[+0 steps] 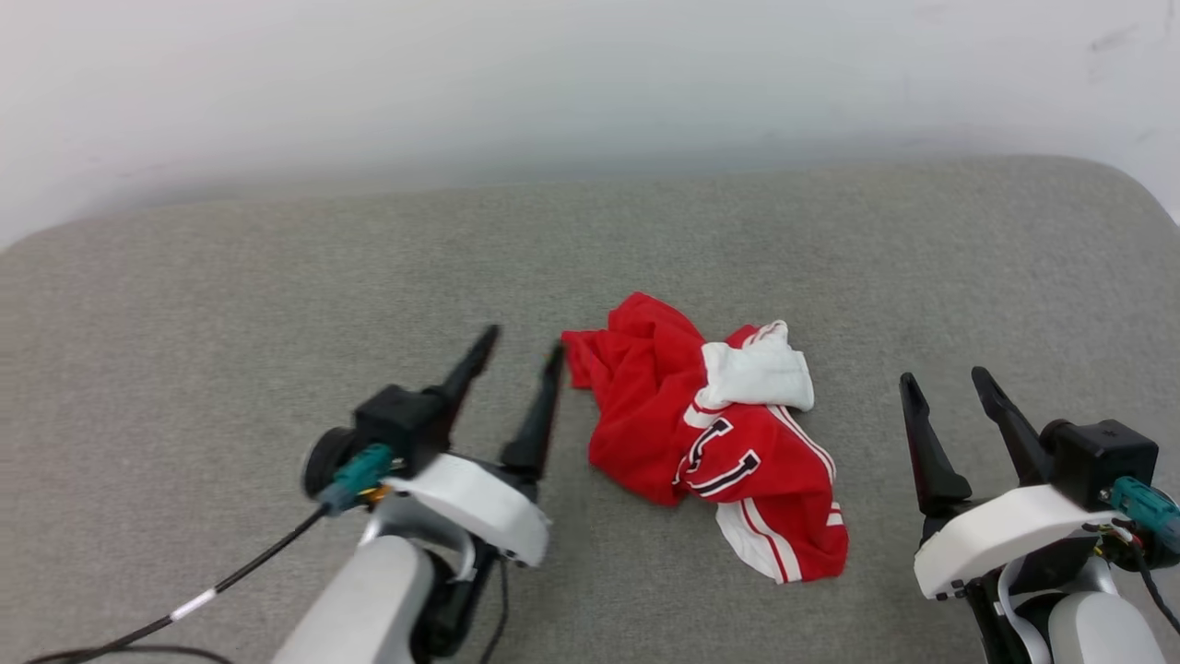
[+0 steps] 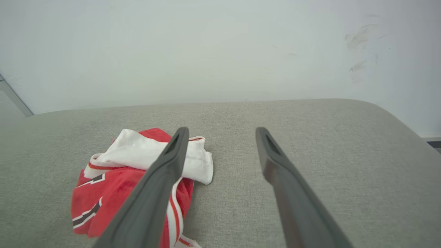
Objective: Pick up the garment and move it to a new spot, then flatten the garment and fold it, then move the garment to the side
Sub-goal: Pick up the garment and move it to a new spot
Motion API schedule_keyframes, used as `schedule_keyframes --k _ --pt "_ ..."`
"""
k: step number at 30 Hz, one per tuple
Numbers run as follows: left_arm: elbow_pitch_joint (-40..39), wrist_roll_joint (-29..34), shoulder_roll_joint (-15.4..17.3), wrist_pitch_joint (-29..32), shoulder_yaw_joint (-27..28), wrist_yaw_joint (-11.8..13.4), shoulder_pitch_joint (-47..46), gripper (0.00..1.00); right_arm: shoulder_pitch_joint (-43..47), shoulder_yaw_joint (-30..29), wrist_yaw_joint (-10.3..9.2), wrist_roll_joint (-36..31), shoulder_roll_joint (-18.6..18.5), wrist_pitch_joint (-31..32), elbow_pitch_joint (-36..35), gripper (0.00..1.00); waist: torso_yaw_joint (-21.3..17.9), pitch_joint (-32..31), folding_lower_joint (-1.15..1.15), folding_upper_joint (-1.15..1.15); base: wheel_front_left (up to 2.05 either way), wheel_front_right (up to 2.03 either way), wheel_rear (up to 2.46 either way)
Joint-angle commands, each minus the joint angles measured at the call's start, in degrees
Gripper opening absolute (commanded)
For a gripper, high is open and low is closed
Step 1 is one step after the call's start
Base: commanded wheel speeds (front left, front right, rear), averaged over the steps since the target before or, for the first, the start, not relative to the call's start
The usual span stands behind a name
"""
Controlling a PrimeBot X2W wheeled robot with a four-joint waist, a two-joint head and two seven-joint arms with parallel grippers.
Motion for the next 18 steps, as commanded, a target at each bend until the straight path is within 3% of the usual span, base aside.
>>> schedule_keyframes --k 1,8,18 --pt "-0.37 -0.34 0.95 -0.81 1.48 1.23 1.41 1.0 0.78 -0.04 -0.02 -0.28 0.06 0.31 -0.38 1.0 1.35 -1.16 0.0 0.0 0.0 0.0 0.0" --pt "-1.24 -2.14 4.75 -2.92 8.97 5.91 6.19 1.0 2.68 -0.82 -0.02 -0.58 0.04 1.62 -1.49 1.0 3.0 -2.57 0.0 0.0 0.0 0.0 0.0" --pt "-2.88 -1.84 8.25 -0.92 9.2 7.03 12.62 1.0 6.42 -1.27 -0.02 -0.24 0.05 3.73 -2.71 1.0 2.98 -4.92 0.0 0.0 0.0 0.0 0.0"
